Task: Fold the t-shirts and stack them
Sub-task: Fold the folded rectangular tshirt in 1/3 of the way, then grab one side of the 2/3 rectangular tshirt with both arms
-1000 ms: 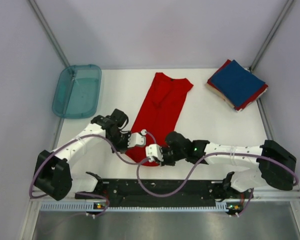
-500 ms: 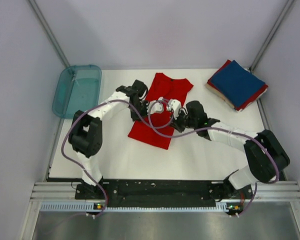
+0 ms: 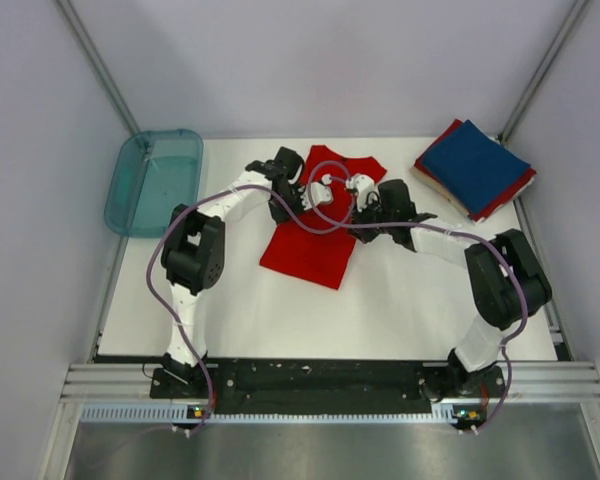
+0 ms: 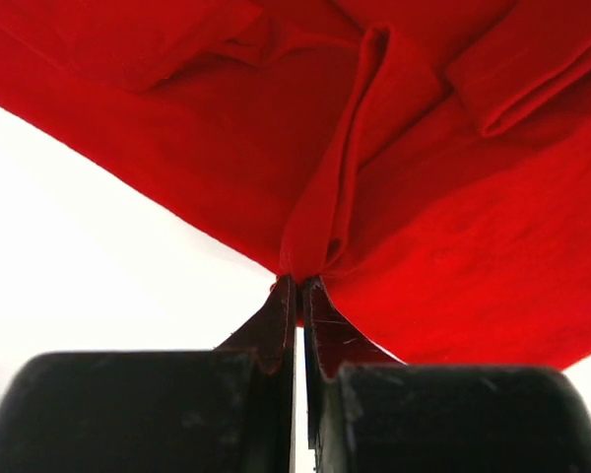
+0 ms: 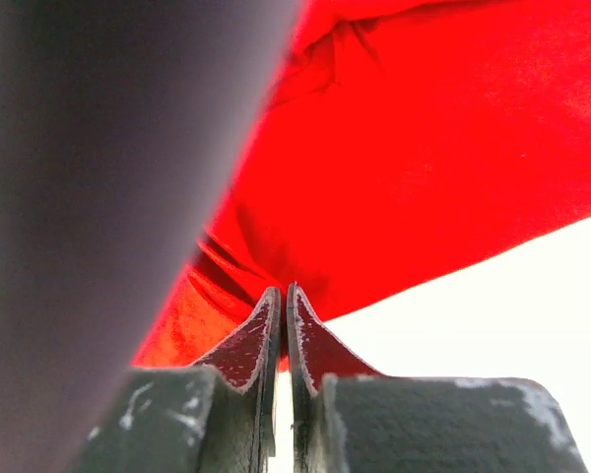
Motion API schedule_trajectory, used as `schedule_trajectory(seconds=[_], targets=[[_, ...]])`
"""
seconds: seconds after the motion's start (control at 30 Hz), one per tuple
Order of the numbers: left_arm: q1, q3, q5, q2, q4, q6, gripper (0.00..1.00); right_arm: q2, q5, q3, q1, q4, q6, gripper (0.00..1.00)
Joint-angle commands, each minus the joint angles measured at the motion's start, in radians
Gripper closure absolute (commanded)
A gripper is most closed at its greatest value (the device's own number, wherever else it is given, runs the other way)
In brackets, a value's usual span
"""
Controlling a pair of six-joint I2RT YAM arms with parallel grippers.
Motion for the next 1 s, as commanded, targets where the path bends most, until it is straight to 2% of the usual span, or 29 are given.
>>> schedule_trajectory(seconds=[0.0, 0.2, 0.27, 0.37, 0.47, 0.53, 0.6, 0.7, 0.77, 0.8, 0.87, 0.97], targets=[[-0.005, 0.037, 0.003, 0.014, 0.087, -0.009, 1.00, 0.051, -0.034, 0.069, -0.010, 0.012, 0.067, 1.00], [-0.005, 0.035, -0.029, 0.045, 0.110, -0.013, 1.00, 0.091, -0.035, 0.083, -0.047, 0.007, 0.156, 1.00], [-0.005, 0.032, -0.045, 0.046, 0.136, -0.021, 0.88, 0.109, -0.036, 0.083, -0.056, 0.009, 0.169, 1.00], [-0.003, 0.040, -0.080, 0.042, 0.201, -0.038, 0.72, 0.145, -0.011, 0.109, -0.078, 0.026, 0.204, 0.87], [0.001, 0.064, -0.149, 0.029, 0.316, -0.062, 0.59, 0.166, 0.007, 0.134, -0.120, 0.082, 0.253, 0.84], [0.017, 0.112, -0.210, 0.045, 0.355, -0.085, 0.55, 0.166, 0.023, 0.151, -0.157, 0.107, 0.287, 0.82], [0.043, 0.204, -0.223, 0.077, 0.322, -0.119, 0.54, 0.148, 0.044, 0.186, -0.176, 0.061, 0.278, 0.78], [0.089, 0.321, -0.125, 0.072, 0.190, -0.165, 0.55, 0.070, 0.041, 0.183, -0.164, -0.035, 0.201, 0.70], [0.113, 0.260, 0.021, -0.012, 0.144, -0.139, 0.55, -0.005, 0.014, 0.117, -0.132, -0.049, 0.149, 0.66], [0.121, 0.155, 0.129, -0.077, 0.142, -0.110, 0.55, -0.043, 0.017, 0.079, -0.089, -0.052, 0.099, 0.64], [0.126, -0.027, 0.260, -0.203, 0.142, 0.006, 0.55, -0.143, 0.047, -0.016, -0.003, -0.060, -0.035, 0.59], [0.123, -0.274, 0.382, -0.357, 0.116, 0.211, 0.51, -0.232, 0.084, -0.127, 0.155, -0.101, -0.164, 0.52]])
